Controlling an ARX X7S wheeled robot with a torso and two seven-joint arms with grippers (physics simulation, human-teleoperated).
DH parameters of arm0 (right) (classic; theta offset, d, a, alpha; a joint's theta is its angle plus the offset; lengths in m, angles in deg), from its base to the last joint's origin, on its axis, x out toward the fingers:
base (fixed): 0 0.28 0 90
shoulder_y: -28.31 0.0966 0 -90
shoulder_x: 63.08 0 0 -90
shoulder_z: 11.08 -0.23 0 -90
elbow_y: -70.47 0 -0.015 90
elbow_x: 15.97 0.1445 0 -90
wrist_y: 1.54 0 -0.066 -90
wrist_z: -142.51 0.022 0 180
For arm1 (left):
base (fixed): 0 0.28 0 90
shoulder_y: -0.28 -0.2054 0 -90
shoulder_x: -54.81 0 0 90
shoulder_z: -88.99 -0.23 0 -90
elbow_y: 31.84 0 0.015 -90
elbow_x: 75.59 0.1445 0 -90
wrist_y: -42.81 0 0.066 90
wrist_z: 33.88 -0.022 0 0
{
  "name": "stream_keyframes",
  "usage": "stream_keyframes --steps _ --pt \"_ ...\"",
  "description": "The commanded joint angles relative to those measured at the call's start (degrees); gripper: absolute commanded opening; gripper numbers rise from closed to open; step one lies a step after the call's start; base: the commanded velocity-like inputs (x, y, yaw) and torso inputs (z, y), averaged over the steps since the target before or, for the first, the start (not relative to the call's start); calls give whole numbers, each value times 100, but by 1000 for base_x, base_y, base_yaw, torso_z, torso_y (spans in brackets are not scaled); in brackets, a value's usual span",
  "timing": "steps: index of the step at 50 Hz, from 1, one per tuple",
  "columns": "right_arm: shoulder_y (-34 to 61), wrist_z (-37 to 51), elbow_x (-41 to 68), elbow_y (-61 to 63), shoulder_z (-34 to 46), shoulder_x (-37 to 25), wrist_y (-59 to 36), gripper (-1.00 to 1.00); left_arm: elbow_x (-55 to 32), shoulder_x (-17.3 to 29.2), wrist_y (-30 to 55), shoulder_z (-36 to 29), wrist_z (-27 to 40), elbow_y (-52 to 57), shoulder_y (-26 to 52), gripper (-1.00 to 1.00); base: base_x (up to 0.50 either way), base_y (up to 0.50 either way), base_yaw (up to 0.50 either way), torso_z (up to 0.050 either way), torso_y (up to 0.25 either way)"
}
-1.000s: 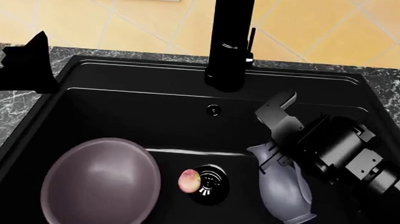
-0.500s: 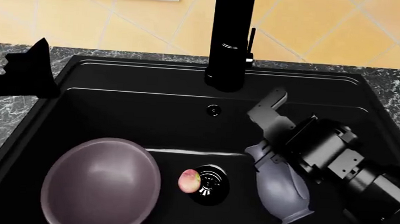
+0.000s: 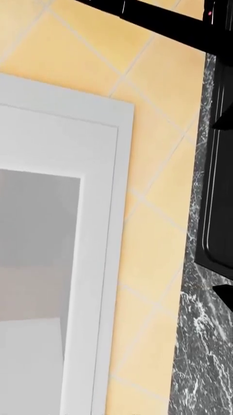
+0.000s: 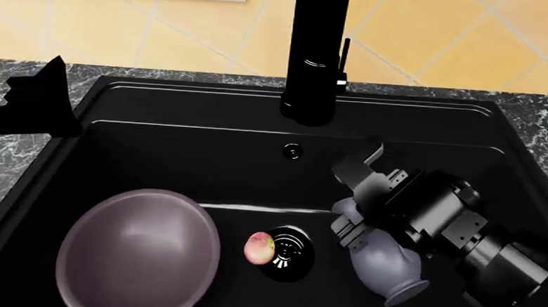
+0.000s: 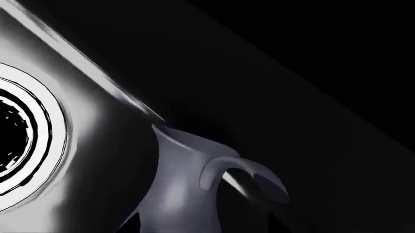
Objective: Pick the pitcher and bowl and place them in the sink. Then turn on the water.
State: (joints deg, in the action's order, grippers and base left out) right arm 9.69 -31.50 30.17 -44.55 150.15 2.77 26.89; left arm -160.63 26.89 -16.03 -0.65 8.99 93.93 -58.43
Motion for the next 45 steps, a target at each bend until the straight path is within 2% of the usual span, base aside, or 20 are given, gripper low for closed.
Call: stream_keyframes --steps 1,5,7,9,13,20,45 --pt "54 29 143 113 -127 -70 -14 100 10 -8 -14 28 -7 -6 -52 100 0 0 0 0 0" --pt "216 277 403 483 -554 -272 -60 100 14 -8 -18 38 -12 -6 -68 100 0 0 0 0 0" --pt "406 1020 934 1509 -1380 -860 -233 100 -5 -4 -78 127 15 53 -93 100 0 0 0 0 0" --pt "458 1359 1205 1943 -1764 -1101 -293 100 -19 -2 -92 153 36 78 -88 100 0 0 0 0 0" --pt "436 1672 1483 2410 -2087 -1332 -339 100 -41 -2 -93 165 71 95 -84 100 0 0 0 0 0" --pt "380 1973 1785 2784 -2407 -1521 -354 100 -123 26 -74 186 130 111 -66 100 0 0 0 0 0" --pt "69 2312 2118 3197 -2735 -1825 -214 100 -273 85 -61 286 251 208 -108 100 0 0 0 0 250"
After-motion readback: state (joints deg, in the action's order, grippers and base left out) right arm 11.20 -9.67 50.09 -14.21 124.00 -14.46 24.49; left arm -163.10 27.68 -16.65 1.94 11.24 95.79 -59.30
